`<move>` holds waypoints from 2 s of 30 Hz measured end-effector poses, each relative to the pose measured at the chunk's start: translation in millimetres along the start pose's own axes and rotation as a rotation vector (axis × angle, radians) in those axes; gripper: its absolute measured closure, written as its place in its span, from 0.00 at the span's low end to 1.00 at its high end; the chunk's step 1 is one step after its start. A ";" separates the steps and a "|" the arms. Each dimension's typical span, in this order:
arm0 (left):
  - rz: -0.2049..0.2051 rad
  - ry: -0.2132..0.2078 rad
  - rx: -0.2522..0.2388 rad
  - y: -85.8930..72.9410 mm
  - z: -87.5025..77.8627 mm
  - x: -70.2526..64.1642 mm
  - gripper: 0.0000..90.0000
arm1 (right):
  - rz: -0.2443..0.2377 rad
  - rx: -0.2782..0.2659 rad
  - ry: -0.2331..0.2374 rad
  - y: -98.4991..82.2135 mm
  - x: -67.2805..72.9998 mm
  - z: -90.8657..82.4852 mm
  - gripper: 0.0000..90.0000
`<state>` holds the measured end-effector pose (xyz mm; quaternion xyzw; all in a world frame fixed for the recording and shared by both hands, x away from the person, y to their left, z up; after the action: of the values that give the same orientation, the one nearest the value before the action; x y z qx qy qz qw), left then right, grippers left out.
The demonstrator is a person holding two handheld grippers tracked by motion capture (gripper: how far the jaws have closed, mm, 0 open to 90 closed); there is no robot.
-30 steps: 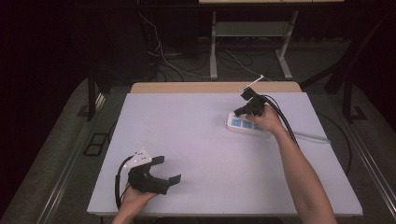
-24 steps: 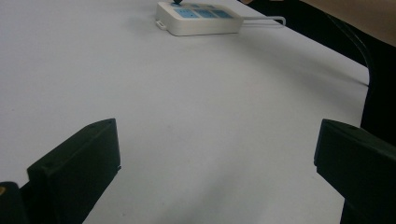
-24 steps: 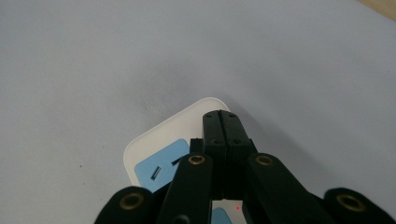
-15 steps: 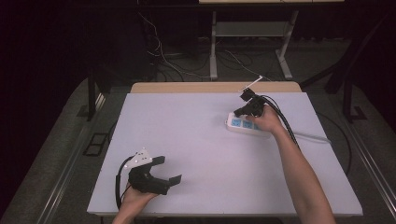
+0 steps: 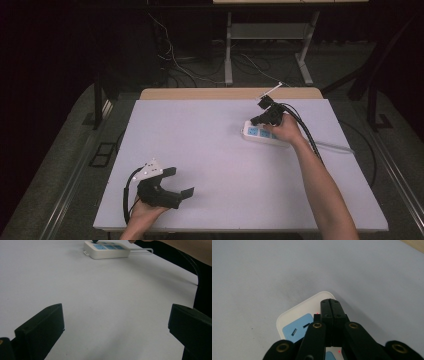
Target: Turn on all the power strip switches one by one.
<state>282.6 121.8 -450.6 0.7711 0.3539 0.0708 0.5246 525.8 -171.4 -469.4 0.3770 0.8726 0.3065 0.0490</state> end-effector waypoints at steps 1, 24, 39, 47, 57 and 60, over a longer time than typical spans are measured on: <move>0.000 0.000 0.000 0.0 0.0 -0.1 0.00 | 0.001 -0.002 -0.002 -0.3 0.2 -0.1 1.00; 0.002 -0.006 -0.001 0.0 0.7 -1.4 0.00 | 0.021 -0.023 0.013 -3.1 -0.5 -0.6 1.00; 0.003 -0.009 0.003 -0.1 2.4 -2.2 0.00 | 0.019 -0.100 0.042 -10.5 6.3 -26.8 1.00; 0.001 -0.010 -0.002 0.4 2.3 -3.4 0.00 | 0.000 -0.124 0.046 -17.0 23.8 -53.0 0.87; 0.004 -0.012 0.000 0.8 4.3 -4.4 0.00 | 0.049 -0.207 0.025 -44.3 44.1 -88.8 0.38; 0.006 -0.013 0.000 1.0 4.6 -4.5 0.00 | 0.071 -0.231 0.010 -53.6 49.0 -99.7 0.27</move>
<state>282.0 115.3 -450.6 0.7726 0.3484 0.0672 0.5265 425.7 -215.5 -412.4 0.3979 0.8178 0.4085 0.0767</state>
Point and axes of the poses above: each handheld gripper's, and its own axes: z roughly forward along the jaws, y roughly out of its top, x roughly to its left, the point moved 7 cm from there along z, roughly forward along the jaws
